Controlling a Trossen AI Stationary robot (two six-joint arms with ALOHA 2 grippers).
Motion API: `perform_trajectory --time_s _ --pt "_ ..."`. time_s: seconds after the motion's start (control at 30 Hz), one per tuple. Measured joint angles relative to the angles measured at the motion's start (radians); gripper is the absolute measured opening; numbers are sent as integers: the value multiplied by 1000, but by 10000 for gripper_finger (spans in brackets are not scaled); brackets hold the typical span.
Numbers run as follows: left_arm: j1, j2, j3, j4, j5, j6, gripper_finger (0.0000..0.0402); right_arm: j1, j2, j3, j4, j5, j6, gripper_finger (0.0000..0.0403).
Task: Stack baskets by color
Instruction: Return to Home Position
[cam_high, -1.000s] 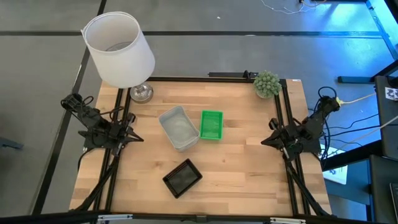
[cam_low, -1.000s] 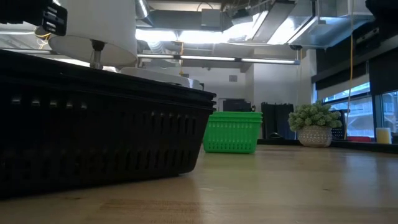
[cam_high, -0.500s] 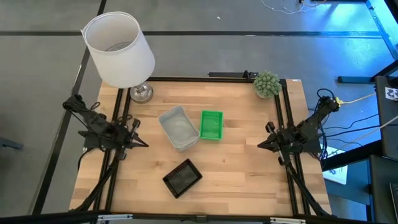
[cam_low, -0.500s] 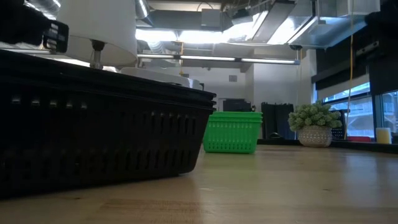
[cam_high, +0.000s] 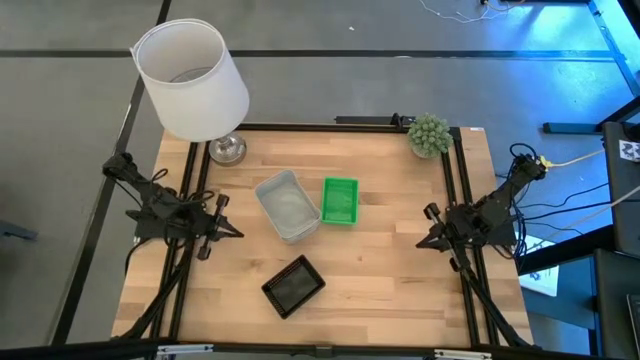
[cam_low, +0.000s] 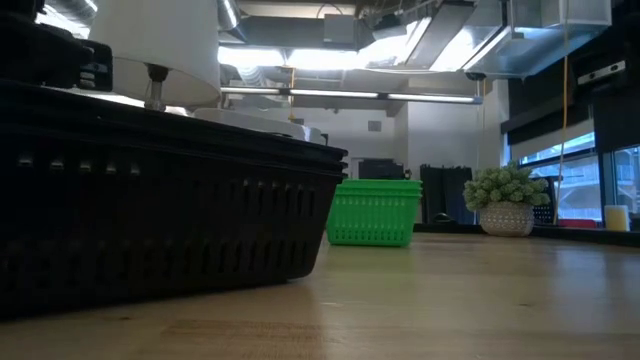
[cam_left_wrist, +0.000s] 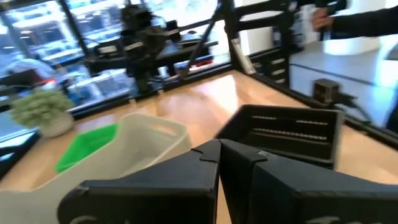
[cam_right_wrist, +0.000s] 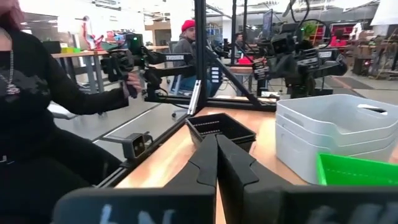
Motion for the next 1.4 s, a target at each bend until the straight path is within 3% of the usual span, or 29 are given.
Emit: perform_trajectory --time_s 0.33,0.73,1.27,1.4 --pt "0 0 0 3 -69 3 0 0 3 0 -1 -20 -3 0" --pt "0 0 0 2 -69 3 0 2 10 0 -48 -410 99 0" --pt "-1 0 0 1 -70 1 0 2 103 0 -45 -423 104 1" --pt "-1 0 0 1 -70 1 0 2 127 0 -45 -423 208 1"
